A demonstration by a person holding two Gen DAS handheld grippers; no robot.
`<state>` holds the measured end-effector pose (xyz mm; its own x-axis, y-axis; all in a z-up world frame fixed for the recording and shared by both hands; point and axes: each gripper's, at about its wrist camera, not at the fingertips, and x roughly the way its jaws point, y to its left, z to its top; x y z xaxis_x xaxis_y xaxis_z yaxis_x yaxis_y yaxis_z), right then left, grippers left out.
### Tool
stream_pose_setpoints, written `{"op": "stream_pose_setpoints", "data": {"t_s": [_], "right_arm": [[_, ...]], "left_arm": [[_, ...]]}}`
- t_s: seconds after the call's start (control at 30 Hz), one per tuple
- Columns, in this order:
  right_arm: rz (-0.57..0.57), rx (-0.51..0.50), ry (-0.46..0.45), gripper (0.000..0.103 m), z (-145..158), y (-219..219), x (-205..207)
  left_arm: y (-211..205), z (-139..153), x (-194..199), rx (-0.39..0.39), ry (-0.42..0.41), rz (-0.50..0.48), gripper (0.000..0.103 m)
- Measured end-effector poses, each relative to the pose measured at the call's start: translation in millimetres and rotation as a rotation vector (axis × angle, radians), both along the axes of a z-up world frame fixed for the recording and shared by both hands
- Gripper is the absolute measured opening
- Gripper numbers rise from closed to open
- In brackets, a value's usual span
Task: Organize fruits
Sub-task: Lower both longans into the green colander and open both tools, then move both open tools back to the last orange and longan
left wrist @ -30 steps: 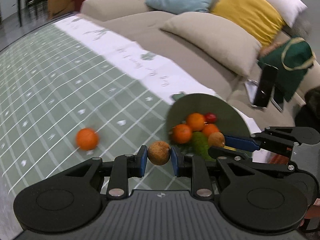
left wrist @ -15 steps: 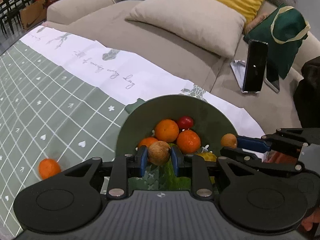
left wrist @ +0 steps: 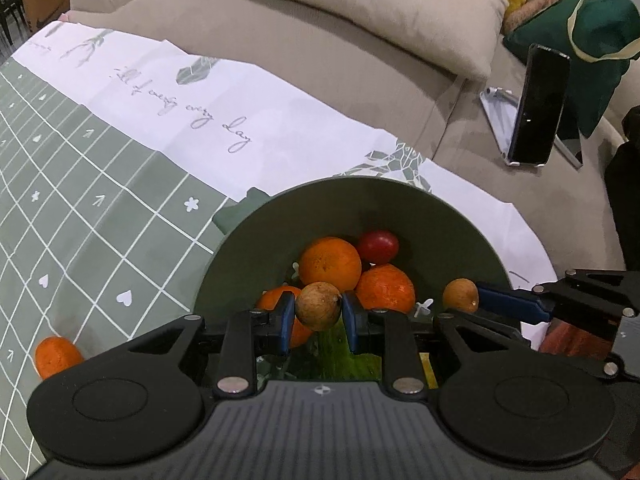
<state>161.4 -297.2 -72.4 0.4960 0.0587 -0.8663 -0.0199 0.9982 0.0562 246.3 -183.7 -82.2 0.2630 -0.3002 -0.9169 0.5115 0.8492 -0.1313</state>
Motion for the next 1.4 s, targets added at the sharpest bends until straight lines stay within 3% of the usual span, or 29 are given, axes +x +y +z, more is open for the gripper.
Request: {"op": "stream_pose_setpoints", "data": {"t_s": [0.33, 0.43, 0.53, 0.77, 0.83, 1.2, 1.4], "right_arm": [[0.011, -0.008, 0.008, 0.020, -3.2, 3.6, 3.1], [0.010, -0.010, -0.003, 0.031, -0.4, 4.0, 2.5], [0.012, -0.022, -0.012, 0.032, 2.9, 5.8, 1.1], [0.020, -0.031, -0.045, 0.036, 16.6, 12.0, -6.3], [0.024, -0.034, -0.062, 0.042, 22.4, 15.0, -9.5], [0.071, -0.041, -0.122, 0.050, 43.4, 43.9, -25.9], [0.130, -0.031, -0.144, 0.052, 50.0, 72.7, -31.4]], "left_arm": [[-0.8, -9.8, 2.2, 0.027, 0.011, 0.011, 0.029], [1.2, -7.6, 1.9, 0.022, 0.009, 0.018, 0.041], [4.3, -0.7, -0.3, 0.009, -0.006, 0.025, 0.050], [21.9, 25.0, -11.0, -0.034, -0.062, 0.059, 0.057], [28.9, 33.9, -15.4, -0.040, -0.090, 0.069, 0.059], [80.7, 75.7, -46.2, -0.020, -0.231, 0.134, 0.060], [122.8, 83.8, -56.9, -0.018, -0.244, 0.216, 0.061]]}}
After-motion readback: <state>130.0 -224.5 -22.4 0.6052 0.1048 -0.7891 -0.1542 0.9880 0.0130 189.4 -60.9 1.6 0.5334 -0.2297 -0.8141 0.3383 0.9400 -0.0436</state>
